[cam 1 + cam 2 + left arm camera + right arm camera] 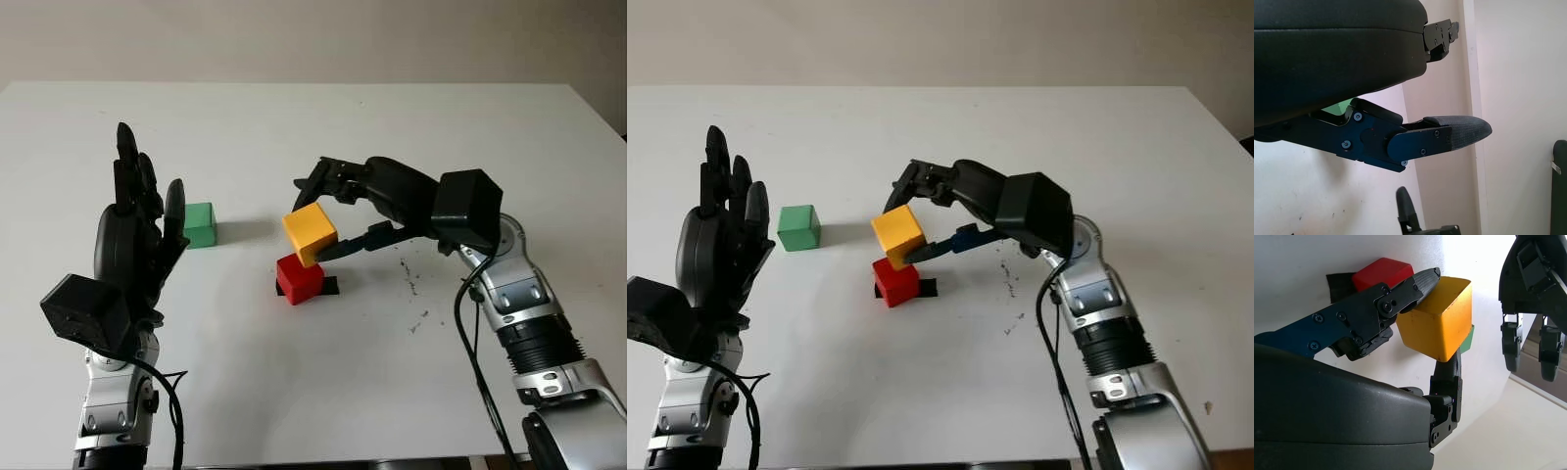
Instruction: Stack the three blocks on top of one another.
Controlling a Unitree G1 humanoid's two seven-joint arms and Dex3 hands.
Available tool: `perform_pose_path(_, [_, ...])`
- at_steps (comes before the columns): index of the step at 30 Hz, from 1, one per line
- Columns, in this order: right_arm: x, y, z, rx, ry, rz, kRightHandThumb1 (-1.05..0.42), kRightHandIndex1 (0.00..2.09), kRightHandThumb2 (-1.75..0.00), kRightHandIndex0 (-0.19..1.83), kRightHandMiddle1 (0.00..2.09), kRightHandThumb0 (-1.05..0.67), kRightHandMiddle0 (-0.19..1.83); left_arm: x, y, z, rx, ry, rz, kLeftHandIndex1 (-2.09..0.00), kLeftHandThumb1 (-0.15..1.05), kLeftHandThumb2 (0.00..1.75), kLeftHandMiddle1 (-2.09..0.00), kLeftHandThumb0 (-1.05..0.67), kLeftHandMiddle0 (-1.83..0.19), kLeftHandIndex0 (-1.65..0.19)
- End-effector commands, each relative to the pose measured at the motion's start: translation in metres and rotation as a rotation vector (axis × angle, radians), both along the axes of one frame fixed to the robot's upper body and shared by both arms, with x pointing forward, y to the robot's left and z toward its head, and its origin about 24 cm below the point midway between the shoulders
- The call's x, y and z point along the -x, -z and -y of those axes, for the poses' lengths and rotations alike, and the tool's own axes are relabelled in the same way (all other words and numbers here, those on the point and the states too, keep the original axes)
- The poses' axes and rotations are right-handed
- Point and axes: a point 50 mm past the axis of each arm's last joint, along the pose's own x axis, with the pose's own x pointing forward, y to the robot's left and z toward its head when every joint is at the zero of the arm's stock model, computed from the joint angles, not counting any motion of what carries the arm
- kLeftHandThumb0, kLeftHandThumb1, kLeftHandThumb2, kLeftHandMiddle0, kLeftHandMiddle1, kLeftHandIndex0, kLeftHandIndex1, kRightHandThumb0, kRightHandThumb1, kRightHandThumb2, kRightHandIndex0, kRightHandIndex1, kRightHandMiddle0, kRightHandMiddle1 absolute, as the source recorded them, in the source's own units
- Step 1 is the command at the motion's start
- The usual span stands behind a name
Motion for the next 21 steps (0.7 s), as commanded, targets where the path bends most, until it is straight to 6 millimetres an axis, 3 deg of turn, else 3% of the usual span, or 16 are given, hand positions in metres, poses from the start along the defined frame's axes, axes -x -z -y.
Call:
perform_pose_path(1, [0.000, 0.002, -0.003, -0.012, -0.015, 0.002, -0.97, 0.04, -0.05, 0.29, 1.56, -0.51, 0.34, 0.001, -0.005, 0.001, -0.012, 0.002, 0.019, -0.04, 1.05, 0.53, -0.06, -0.67, 0.17, 0.19])
perform_pose_path(21, [-0.003, 0.019, -0.005, -0.015, 0.009, -0.091, -0.96, 0.03, -0.05, 0.28, 1.55, -0.46, 0.34, 0.002, -0.004, 0.001, -0.020, 0.003, 0.016, -0.03, 1.05, 0.52, -0.05, -0.67, 0.17, 0.19])
